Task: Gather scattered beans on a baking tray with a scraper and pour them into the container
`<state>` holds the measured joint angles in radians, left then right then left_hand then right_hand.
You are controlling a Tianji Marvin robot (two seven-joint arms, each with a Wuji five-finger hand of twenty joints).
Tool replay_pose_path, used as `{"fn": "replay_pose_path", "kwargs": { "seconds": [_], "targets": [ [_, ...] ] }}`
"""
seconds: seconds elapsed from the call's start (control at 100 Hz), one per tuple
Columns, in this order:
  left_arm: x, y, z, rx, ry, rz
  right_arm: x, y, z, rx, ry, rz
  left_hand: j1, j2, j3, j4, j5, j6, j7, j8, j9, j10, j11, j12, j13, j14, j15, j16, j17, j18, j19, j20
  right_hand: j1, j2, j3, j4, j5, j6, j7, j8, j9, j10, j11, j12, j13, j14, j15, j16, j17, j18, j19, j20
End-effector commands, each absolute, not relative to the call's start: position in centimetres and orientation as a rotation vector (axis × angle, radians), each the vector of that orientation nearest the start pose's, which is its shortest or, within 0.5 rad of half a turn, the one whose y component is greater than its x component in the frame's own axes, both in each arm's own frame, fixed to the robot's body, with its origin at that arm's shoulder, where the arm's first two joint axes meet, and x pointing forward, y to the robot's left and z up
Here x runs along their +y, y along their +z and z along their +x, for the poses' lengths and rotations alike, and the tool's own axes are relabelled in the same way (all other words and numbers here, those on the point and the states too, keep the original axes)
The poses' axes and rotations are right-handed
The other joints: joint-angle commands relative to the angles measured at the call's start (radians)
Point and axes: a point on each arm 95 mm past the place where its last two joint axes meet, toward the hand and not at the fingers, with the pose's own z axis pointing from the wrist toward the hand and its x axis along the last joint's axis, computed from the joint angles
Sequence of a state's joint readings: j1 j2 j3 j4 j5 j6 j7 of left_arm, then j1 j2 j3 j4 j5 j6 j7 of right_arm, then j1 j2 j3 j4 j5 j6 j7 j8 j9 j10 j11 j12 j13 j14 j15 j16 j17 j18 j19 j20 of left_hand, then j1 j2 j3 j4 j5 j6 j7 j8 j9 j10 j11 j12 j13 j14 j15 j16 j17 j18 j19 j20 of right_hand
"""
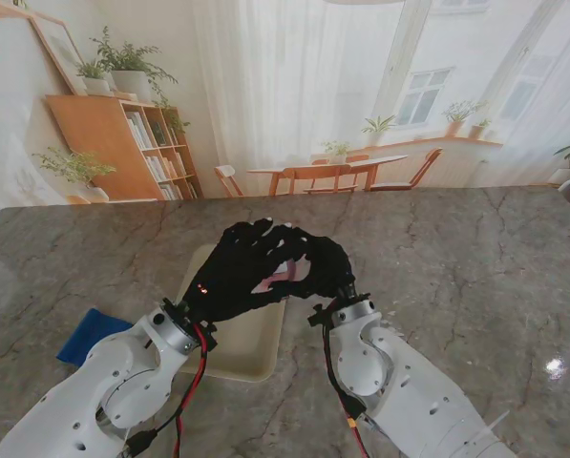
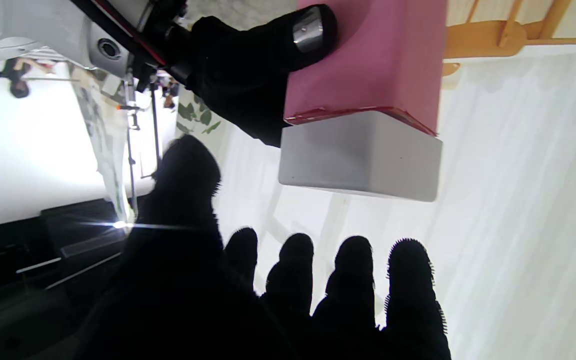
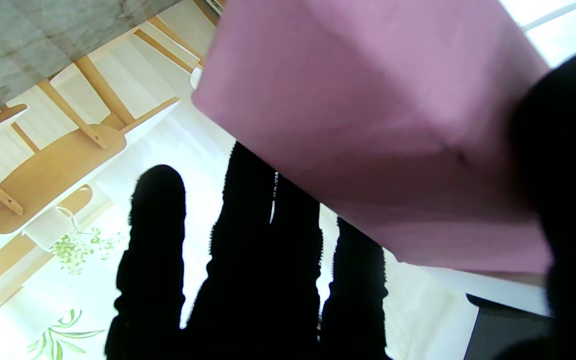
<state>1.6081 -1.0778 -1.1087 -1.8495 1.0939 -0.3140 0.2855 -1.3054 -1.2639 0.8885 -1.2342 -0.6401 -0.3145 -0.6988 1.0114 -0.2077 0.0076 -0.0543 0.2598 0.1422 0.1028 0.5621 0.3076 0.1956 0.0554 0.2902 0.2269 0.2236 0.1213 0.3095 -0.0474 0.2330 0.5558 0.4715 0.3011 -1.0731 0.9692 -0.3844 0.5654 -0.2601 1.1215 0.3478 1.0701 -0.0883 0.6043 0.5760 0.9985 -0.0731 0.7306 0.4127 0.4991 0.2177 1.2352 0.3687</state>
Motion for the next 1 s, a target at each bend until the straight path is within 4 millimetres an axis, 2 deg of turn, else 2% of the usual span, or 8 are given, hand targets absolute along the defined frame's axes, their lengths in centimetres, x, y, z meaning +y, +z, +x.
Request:
{"fn": "replay_pose_path", "kwargs": {
  "seconds": [0.0, 0.1, 0.28, 0.44, 0.55, 0.72, 0.87, 0.99],
  "targets": [
    [-9.2, -24.3, 33.8, 1.438, -2.043, -0.642, 9.5, -32.4, 42.8, -1.219, -3.029, -1.528, -0.047, 0.072, -0.031, 0.016, -0.067, 0.064, -0.053, -0.030, -0.071, 0.041, -0.014, -0.016, -0.067, 0.032, 0.003, -0.002, -0.034, 0.029, -0.056, -0.028, 0.206, 0.218, 0.227, 0.065, 0.067, -0.197, 0.161, 0.052, 0.104, -0.149, 0.163, 0.059, 0.030, -0.034, 0.030, 0.019, -0.002, -0.009, 0.010, 0.008],
    [-9.1, -24.3, 33.6, 1.425, -1.964, -0.668, 9.5, -32.3, 42.8, -1.234, -3.039, -1.515, -0.135, 0.109, -0.033, 0.021, -0.107, 0.160, -0.064, -0.056, -0.083, 0.083, -0.002, -0.002, -0.076, 0.057, 0.021, 0.020, -0.042, 0.039, -0.065, 0.021, 0.207, 0.217, 0.227, 0.065, 0.069, -0.195, 0.163, 0.052, 0.103, -0.148, 0.163, 0.059, 0.028, -0.033, 0.031, 0.020, -0.002, -0.008, 0.009, 0.008],
    [-8.8, -24.3, 33.5, 1.470, -1.828, -0.717, 9.5, -32.2, 42.7, -1.283, -3.073, -1.461, -0.200, 0.116, -0.035, 0.022, -0.055, 0.285, -0.028, -0.067, -0.004, 0.107, 0.036, 0.075, -0.010, 0.072, 0.065, 0.095, -0.008, 0.035, 0.018, 0.145, 0.208, 0.218, 0.227, 0.066, 0.067, -0.195, 0.163, 0.052, 0.103, -0.149, 0.163, 0.059, 0.028, -0.032, 0.033, 0.020, -0.003, -0.009, 0.010, 0.008],
    [-8.7, -24.4, 33.9, 1.501, -1.787, -0.759, 9.5, -32.0, 42.5, -1.311, -3.103, -1.411, -0.197, 0.106, -0.031, 0.022, -0.003, 0.309, -0.008, -0.065, 0.056, 0.093, 0.059, 0.118, 0.027, 0.065, 0.079, 0.125, 0.010, 0.021, 0.050, 0.182, 0.208, 0.218, 0.227, 0.066, 0.067, -0.197, 0.163, 0.052, 0.103, -0.150, 0.164, 0.058, 0.028, -0.033, 0.033, 0.021, -0.004, -0.007, 0.011, 0.008],
    [-8.6, -24.5, 34.2, 1.507, -1.785, -0.772, 9.5, -31.9, 42.4, -1.326, -3.119, -1.383, -0.161, 0.100, -0.027, 0.020, 0.040, 0.282, 0.019, -0.046, 0.105, 0.065, 0.080, 0.170, 0.062, 0.050, 0.092, 0.154, 0.027, 0.005, 0.087, 0.215, 0.206, 0.219, 0.227, 0.065, 0.068, -0.201, 0.165, 0.051, 0.102, -0.150, 0.164, 0.058, 0.028, -0.034, 0.033, 0.020, -0.003, -0.008, 0.011, 0.008],
    [-8.6, -24.4, 34.5, 1.503, -1.798, -0.775, 9.6, -31.9, 42.4, -1.323, -3.124, -1.372, 0.010, 0.092, -0.030, 0.014, 0.141, 0.154, 0.104, 0.082, 0.223, -0.038, 0.140, 0.306, 0.158, -0.012, 0.126, 0.204, 0.084, -0.045, 0.185, 0.258, 0.205, 0.218, 0.228, 0.065, 0.068, -0.205, 0.166, 0.050, 0.102, -0.152, 0.165, 0.057, 0.028, -0.035, 0.033, 0.020, -0.002, -0.009, 0.011, 0.008],
    [-8.7, -24.3, 34.6, 1.486, -1.807, -0.724, 9.6, -32.0, 42.4, -1.303, -3.121, -1.379, 0.123, 0.074, -0.030, 0.011, 0.158, 0.062, 0.179, 0.248, 0.274, -0.116, 0.196, 0.424, 0.215, -0.062, 0.160, 0.247, 0.121, -0.079, 0.268, 0.253, 0.204, 0.219, 0.228, 0.065, 0.067, -0.207, 0.166, 0.049, 0.103, -0.154, 0.165, 0.056, 0.029, -0.037, 0.033, 0.020, -0.001, -0.010, 0.010, 0.008],
    [-8.5, -24.3, 34.7, 1.492, -1.816, -0.669, 9.7, -32.1, 42.4, -1.261, -3.103, -1.410, 0.198, 0.049, -0.028, 0.007, 0.146, -0.014, 0.214, 0.337, 0.288, -0.156, 0.203, 0.436, 0.251, -0.099, 0.167, 0.256, 0.160, -0.101, 0.300, 0.233, 0.203, 0.219, 0.228, 0.065, 0.067, -0.208, 0.166, 0.048, 0.103, -0.154, 0.165, 0.056, 0.029, -0.038, 0.032, 0.020, -0.002, -0.011, 0.010, 0.007]
  ]
}}
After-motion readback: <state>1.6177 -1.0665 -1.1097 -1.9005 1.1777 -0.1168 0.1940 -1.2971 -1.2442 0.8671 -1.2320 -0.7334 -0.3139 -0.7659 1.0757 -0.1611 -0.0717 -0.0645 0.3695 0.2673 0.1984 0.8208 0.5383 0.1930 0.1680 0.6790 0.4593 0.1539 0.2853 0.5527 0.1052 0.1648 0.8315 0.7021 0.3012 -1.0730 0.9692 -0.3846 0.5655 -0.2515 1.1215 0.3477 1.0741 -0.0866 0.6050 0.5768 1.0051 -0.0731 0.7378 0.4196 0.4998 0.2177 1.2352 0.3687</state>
